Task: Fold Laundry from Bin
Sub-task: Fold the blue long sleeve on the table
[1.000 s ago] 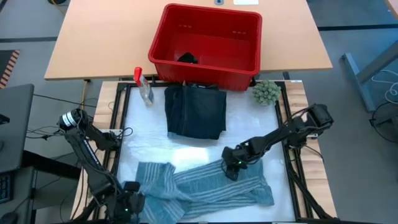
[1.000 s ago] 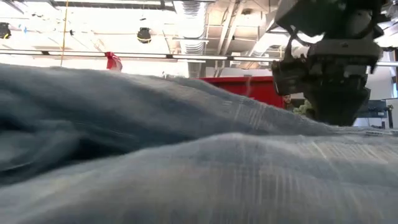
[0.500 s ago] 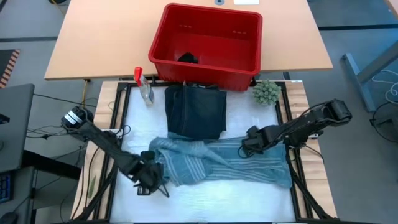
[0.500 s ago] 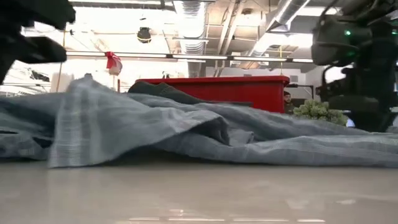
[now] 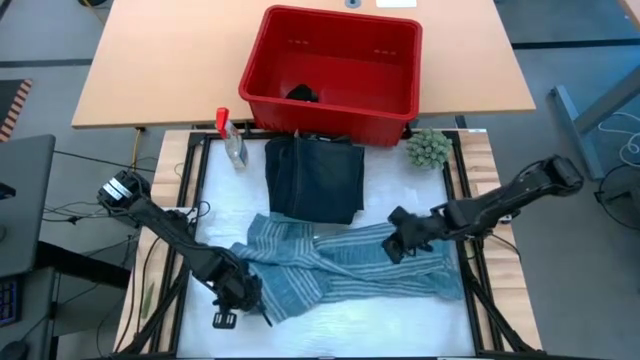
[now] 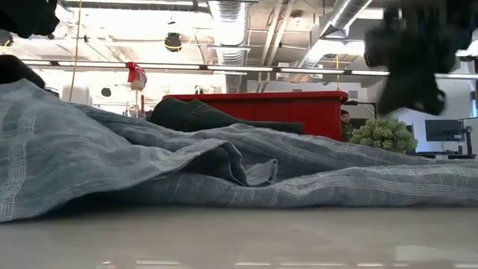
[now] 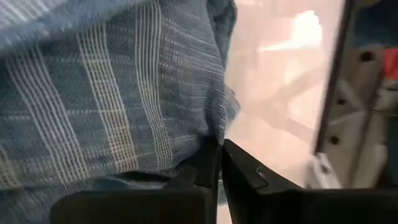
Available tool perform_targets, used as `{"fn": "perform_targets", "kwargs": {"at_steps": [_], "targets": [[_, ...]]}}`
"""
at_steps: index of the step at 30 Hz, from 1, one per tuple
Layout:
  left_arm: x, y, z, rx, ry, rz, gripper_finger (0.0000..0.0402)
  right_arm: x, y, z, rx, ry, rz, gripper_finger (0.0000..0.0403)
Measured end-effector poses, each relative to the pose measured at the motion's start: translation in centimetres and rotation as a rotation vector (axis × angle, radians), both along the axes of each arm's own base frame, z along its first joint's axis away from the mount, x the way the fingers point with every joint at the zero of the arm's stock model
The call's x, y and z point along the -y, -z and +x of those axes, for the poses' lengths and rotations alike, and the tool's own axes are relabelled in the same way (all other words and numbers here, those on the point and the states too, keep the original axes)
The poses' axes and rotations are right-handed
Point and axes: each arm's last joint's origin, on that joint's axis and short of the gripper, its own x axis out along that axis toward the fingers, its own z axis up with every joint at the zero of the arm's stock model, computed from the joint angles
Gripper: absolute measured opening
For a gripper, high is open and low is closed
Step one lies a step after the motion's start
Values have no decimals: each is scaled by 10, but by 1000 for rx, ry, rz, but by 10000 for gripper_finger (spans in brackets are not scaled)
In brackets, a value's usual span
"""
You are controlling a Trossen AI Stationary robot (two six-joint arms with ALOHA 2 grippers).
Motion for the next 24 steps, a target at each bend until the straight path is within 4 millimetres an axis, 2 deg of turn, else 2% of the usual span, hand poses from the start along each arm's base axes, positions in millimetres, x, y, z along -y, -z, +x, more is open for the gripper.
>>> {"fn": "perform_targets", "kwargs": {"at_steps": [3,6,9,14,19,24], "targets": [[6,-2,-3,-55,8,-86,20,-8,-2,13,103,-21,27,94],[12,-6,-7,-114,47,-148,59,-12,4,24,138,-29,31,108],[14,-14,-9,-175,81,-187,109,-15,10,33,157,-42,29,135],[4,-32,-11,-260,115,-233,177,-18,24,40,124,-45,19,191],[-15,-62,-16,-149,51,-243,198,-25,45,44,37,-58,4,224],[-29,-93,-38,-93,-32,-278,199,-35,68,45,-64,-68,25,228]]}}
